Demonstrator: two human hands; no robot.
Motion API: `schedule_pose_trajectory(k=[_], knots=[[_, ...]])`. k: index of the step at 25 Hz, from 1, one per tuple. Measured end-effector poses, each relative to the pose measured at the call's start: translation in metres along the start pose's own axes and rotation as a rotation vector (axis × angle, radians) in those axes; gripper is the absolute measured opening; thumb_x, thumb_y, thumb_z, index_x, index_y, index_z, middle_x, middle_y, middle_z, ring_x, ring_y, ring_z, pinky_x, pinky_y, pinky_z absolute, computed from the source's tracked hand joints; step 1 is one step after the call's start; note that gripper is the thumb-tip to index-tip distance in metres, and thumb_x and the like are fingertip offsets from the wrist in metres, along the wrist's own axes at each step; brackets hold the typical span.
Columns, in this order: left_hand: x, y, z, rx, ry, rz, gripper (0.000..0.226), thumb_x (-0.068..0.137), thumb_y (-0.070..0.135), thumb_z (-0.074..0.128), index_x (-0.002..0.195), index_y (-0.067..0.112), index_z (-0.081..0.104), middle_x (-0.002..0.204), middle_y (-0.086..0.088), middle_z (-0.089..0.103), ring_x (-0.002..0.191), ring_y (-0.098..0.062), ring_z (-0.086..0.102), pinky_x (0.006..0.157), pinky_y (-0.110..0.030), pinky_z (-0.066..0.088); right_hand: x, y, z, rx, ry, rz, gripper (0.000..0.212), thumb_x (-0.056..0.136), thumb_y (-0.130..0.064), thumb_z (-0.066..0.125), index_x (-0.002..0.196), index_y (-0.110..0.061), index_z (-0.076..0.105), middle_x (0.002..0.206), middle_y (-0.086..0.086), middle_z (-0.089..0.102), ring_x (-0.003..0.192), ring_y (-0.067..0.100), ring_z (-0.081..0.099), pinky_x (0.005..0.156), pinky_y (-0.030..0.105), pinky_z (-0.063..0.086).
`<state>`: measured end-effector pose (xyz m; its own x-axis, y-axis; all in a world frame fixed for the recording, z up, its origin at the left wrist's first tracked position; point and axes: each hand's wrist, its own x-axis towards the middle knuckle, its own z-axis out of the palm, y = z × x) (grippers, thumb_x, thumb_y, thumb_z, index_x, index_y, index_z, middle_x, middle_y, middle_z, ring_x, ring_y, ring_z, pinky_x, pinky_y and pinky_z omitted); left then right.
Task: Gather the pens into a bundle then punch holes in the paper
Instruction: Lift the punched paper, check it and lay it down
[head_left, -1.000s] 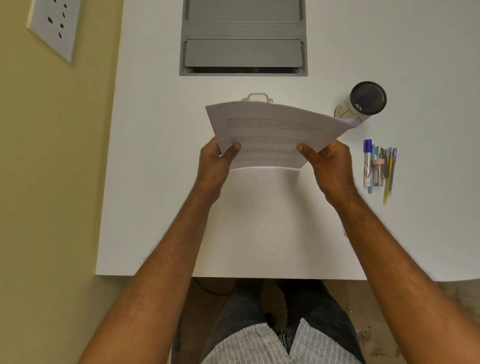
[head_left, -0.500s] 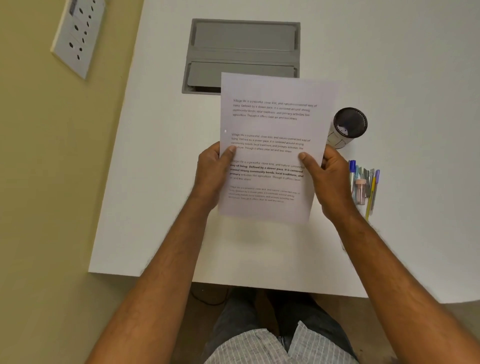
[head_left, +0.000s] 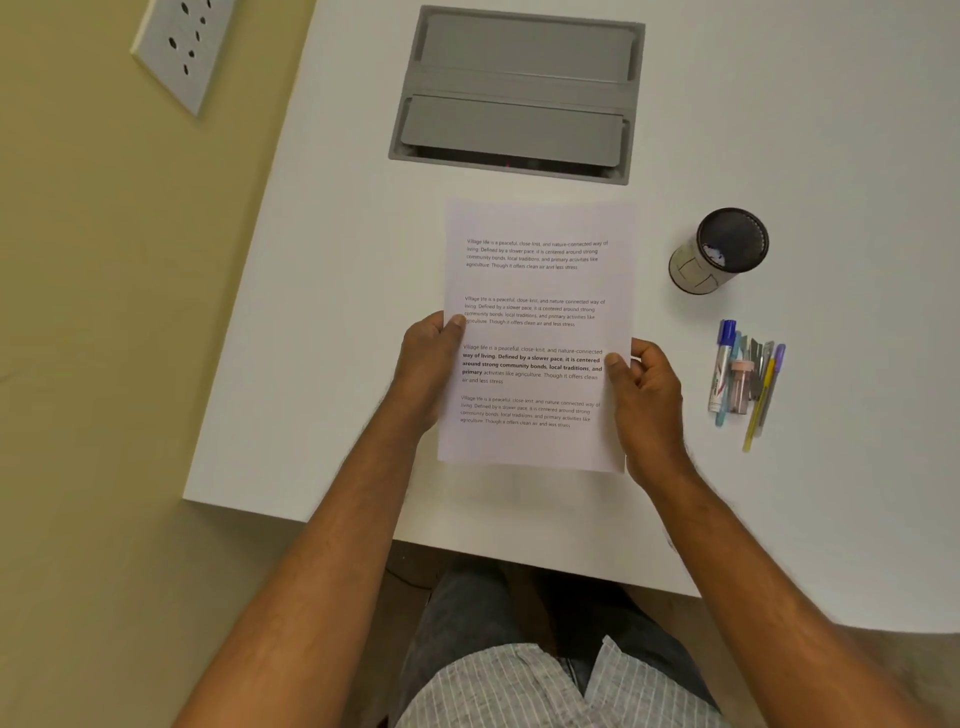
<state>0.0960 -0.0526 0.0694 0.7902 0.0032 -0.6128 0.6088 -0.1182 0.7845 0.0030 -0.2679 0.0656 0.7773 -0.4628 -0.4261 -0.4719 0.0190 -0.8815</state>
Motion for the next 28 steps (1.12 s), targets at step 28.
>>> schedule_pose_trajectory(k=[28], knots=[[0.033,-0.122,-0.271,-0.142,0.448,-0.209,0.02,0.109,0.023,0.051,0.122,0.017,0.066,0.119,-0.006,0.073,0.103,-0.028,0.074,0.062,-0.026,0.064,-0.018,0.044,0.313,-0.049,-0.22,0.171,0.017,0.107,-0.024,0.049,0.119,-0.031,0.057,0.107,-0.015,0.07,0.097,0.006,0.07,0.077,0.023,0.057]])
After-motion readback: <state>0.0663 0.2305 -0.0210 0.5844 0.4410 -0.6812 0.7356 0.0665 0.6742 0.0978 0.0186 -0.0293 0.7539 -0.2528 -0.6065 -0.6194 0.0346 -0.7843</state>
